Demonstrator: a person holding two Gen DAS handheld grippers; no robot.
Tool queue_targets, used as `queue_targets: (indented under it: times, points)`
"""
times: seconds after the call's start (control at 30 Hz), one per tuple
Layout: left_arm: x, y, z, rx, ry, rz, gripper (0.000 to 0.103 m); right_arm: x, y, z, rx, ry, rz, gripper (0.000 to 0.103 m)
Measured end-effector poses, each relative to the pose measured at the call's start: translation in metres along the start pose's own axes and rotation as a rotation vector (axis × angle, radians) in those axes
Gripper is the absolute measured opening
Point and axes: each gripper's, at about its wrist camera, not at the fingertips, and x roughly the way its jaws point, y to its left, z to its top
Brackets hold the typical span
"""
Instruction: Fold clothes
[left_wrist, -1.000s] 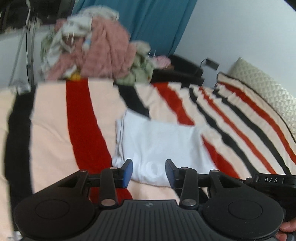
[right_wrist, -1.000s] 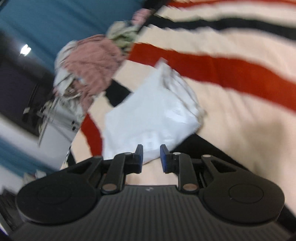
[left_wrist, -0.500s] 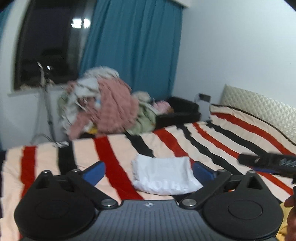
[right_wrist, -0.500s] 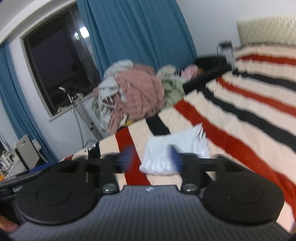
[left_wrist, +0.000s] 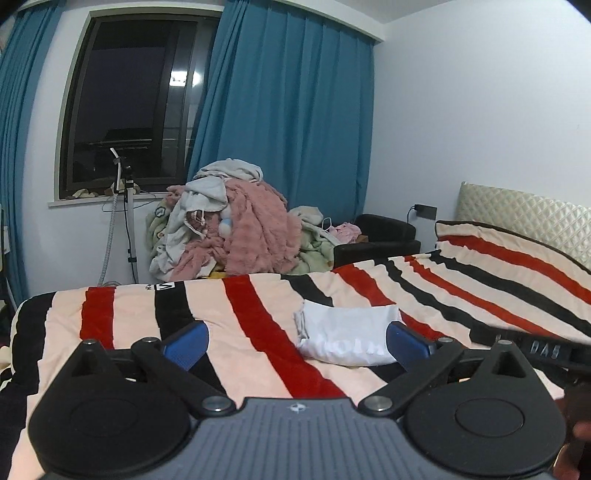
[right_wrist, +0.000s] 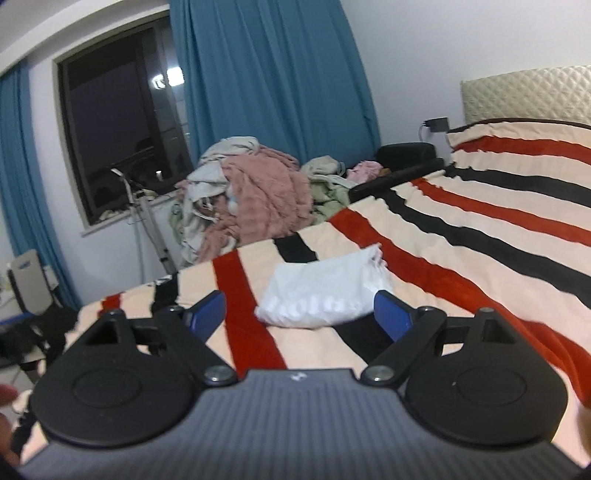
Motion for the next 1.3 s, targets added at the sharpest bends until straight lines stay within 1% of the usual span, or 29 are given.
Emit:
queue_targets:
  times: [0.07,0.2,0.33,0.43,0.57,0.7,0.87,1.03,1.3]
  points:
    - [0.002,0.003,-0.004,-0.004,-0.006,0.011,0.103,0.003,0.002,-0.01,-0.008,-0.003,-0.019,0.089]
    - [0.005,0.004,-0.013,0.012,-0.001,0.037,0.103,0.003,0.011,-0.021,-0.046,-0.049,-0.016,0.089]
    - [0.014,0.004,-0.022,0.046,0.005,0.065,0.103,0.008,0.014,-0.032,-0.055,-0.061,-0.02,0.088]
    - [0.021,0.007,-0.031,0.047,0.008,0.094,0.103,0.012,0.017,-0.037,-0.084,-0.062,-0.037,0.088]
    - [0.027,0.01,-0.044,0.031,0.037,0.095,0.103,0.013,0.019,-0.039,-0.099,-0.053,-0.039,0.088]
    - [0.034,0.007,-0.051,0.052,0.05,0.094,0.103,0.012,0.02,-0.041,-0.116,-0.059,-0.054,0.088]
    - [0.039,0.008,-0.053,0.048,0.058,0.09,0.103,0.015,0.025,-0.044,-0.15,-0.045,-0.064,0.088]
    - [0.041,0.014,-0.052,0.027,0.058,0.105,0.103,0.016,0.028,-0.046,-0.171,-0.037,-0.067,0.088]
    - [0.043,0.015,-0.051,0.018,0.063,0.119,0.103,0.016,0.026,-0.045,-0.168,-0.035,-0.067,0.088]
